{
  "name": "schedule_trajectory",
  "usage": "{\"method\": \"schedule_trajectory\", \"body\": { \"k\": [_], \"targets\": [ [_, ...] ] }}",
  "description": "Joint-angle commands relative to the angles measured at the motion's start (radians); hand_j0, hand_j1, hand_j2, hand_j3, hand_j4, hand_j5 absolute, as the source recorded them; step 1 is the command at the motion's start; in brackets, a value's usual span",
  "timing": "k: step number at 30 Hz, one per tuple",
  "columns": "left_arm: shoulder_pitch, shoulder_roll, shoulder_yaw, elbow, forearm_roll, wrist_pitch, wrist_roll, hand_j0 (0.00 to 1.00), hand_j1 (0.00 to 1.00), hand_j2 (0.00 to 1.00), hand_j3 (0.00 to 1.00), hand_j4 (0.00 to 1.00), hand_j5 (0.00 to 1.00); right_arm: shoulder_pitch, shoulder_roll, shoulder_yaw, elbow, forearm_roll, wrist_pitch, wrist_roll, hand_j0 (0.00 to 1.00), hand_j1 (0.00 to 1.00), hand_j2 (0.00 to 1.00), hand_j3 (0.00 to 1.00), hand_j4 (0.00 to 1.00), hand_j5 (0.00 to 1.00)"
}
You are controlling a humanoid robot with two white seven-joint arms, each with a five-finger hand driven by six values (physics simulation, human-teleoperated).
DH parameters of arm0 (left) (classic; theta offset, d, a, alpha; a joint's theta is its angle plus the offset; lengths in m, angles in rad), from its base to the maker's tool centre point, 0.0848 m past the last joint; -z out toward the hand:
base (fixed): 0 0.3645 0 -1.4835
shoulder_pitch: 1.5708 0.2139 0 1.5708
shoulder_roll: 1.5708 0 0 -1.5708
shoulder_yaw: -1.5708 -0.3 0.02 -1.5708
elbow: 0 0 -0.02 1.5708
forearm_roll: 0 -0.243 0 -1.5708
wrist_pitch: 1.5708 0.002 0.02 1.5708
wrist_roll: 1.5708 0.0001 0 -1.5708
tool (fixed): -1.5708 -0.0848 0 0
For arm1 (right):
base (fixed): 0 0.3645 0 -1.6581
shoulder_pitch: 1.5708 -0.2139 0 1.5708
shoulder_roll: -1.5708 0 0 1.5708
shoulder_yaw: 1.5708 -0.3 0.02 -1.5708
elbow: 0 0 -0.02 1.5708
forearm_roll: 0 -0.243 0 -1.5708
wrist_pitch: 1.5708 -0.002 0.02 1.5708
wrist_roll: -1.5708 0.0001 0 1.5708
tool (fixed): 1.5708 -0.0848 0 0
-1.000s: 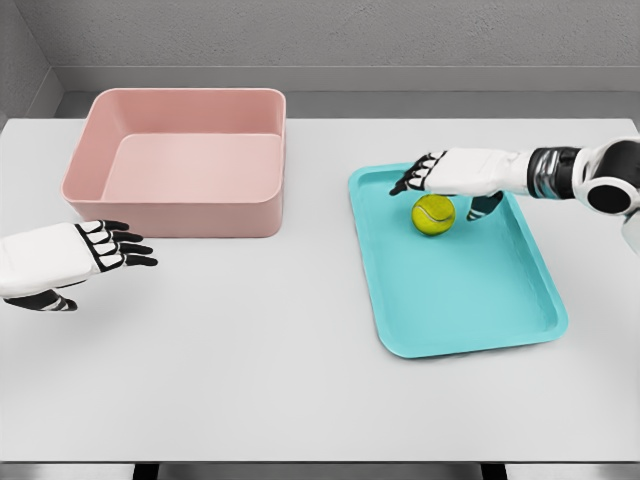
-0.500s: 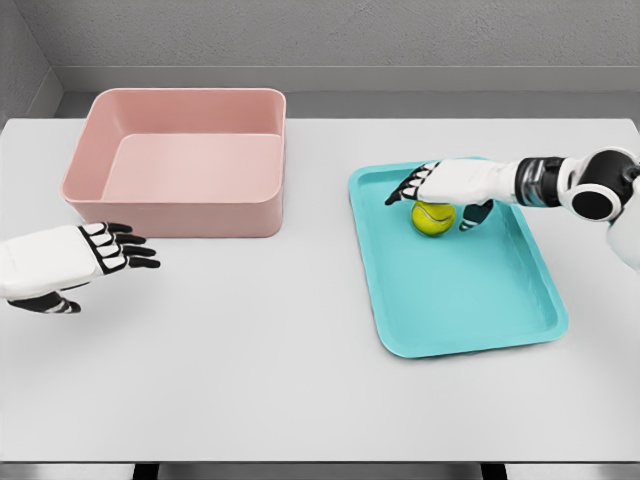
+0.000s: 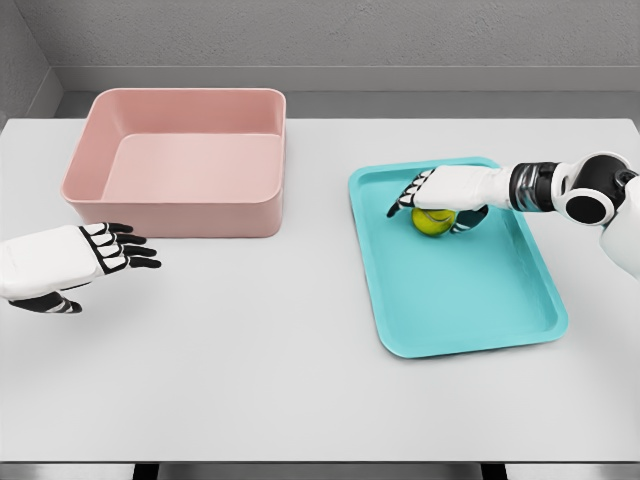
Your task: Put the tennis from the blue tray into the pink basket with both arms
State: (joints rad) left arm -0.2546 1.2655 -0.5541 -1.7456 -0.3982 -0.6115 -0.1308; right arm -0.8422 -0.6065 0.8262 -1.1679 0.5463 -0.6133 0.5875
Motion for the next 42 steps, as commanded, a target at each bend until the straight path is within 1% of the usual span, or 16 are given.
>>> {"method": "schedule_trajectory", "body": {
  "k": [1,3,4,9,18,20,22,25,26,27,29,31,34,37,41,42],
  "targets": [
    [0.000,0.002,0.000,0.000,0.007,0.001,0.000,1.00,1.00,1.00,1.00,1.00,1.00,0.000,-0.001,-0.001,0.001,-0.002,0.002,0.000,0.76,0.76,0.76,0.76,0.76,0.76],
    [0.000,0.002,-0.001,0.000,0.001,0.001,0.000,1.00,1.00,1.00,1.00,1.00,1.00,0.000,-0.001,-0.001,0.001,0.000,0.002,0.000,0.75,0.75,0.75,0.75,0.75,0.75],
    [0.000,0.002,-0.001,0.000,-0.002,0.001,0.000,1.00,1.00,1.00,1.00,1.00,1.00,0.000,-0.003,-0.001,0.001,0.000,0.002,0.000,0.70,0.70,0.70,0.70,0.70,0.70],
    [0.000,0.002,-0.006,0.005,-0.002,0.001,0.000,1.00,1.00,1.00,1.00,1.00,1.00,0.000,-0.003,-0.001,0.001,0.001,0.002,0.000,0.63,0.63,0.63,0.63,0.63,0.63],
    [0.000,0.002,-0.006,0.005,0.001,0.001,0.000,1.00,1.00,1.00,1.00,1.00,1.00,-0.003,-0.006,0.018,-0.001,0.001,0.002,0.000,0.45,0.45,0.45,0.45,0.45,0.45],
    [0.000,0.000,-0.006,0.005,0.002,0.001,0.000,1.00,1.00,1.00,1.00,1.00,1.00,-0.006,-0.009,0.018,-0.003,-0.005,0.002,0.000,0.42,0.42,0.42,0.42,0.42,0.42],
    [0.000,0.002,-0.004,0.005,0.005,0.001,0.000,1.00,1.00,1.00,1.00,1.00,1.00,-0.011,-0.012,0.010,-0.006,-0.009,0.002,0.000,0.42,0.42,0.42,0.42,0.42,0.42],
    [0.000,0.002,-0.006,0.005,0.006,0.001,0.000,1.00,1.00,1.00,1.00,1.00,1.00,-0.012,-0.045,0.002,-0.064,-0.012,0.002,0.000,0.42,0.42,0.42,0.42,0.42,0.42],
    [0.000,0.002,-0.006,0.005,0.007,0.001,0.000,1.00,1.00,1.00,1.00,1.00,1.00,-0.011,-0.053,-0.013,-0.072,-0.012,0.002,0.000,0.41,0.41,0.41,0.41,0.41,0.41],
    [0.000,0.002,-0.006,0.005,0.007,0.001,0.000,1.00,1.00,1.00,1.00,1.00,1.00,-0.011,-0.056,-0.027,-0.078,-0.012,0.002,0.000,0.37,0.37,0.37,0.37,0.37,0.37],
    [0.000,0.000,-0.006,0.005,0.007,0.001,0.000,1.00,1.00,1.00,1.00,1.00,1.00,-0.011,-0.065,-0.044,-0.093,-0.014,0.002,-0.002,0.36,0.36,0.36,0.36,0.36,0.36],
    [0.000,0.000,-0.006,0.003,0.007,0.001,0.000,1.00,1.00,1.00,1.00,1.00,1.00,-0.005,-0.104,-0.065,-0.167,-0.014,0.002,-0.002,0.36,0.36,0.36,0.36,0.36,0.36],
    [0.000,0.002,-0.006,0.003,0.007,0.001,0.000,1.00,1.00,1.00,1.00,1.00,1.00,0.003,-0.125,-0.065,-0.223,-0.014,0.002,-0.002,0.36,0.36,0.36,0.36,0.36,0.36],
    [0.000,0.002,-0.004,0.003,0.009,0.001,0.000,1.00,1.00,1.00,1.00,1.00,1.00,0.031,-0.160,-0.065,-0.346,-0.012,0.002,-0.002,0.36,0.36,0.36,0.36,0.36,0.36],
    [0.000,0.002,-0.004,0.005,0.009,0.001,0.000,1.00,1.00,1.00,1.00,1.00,1.00,0.041,-0.161,-0.053,-0.441,-0.012,0.002,0.002,0.36,0.36,0.36,0.36,0.36,0.36],
    [0.000,0.002,-0.004,0.005,0.009,0.001,0.000,1.00,1.00,1.00,1.00,1.00,1.00,0.043,-0.154,-0.051,-0.450,-0.012,0.002,0.002,0.36,0.36,0.36,0.36,0.36,0.36]
  ]
}}
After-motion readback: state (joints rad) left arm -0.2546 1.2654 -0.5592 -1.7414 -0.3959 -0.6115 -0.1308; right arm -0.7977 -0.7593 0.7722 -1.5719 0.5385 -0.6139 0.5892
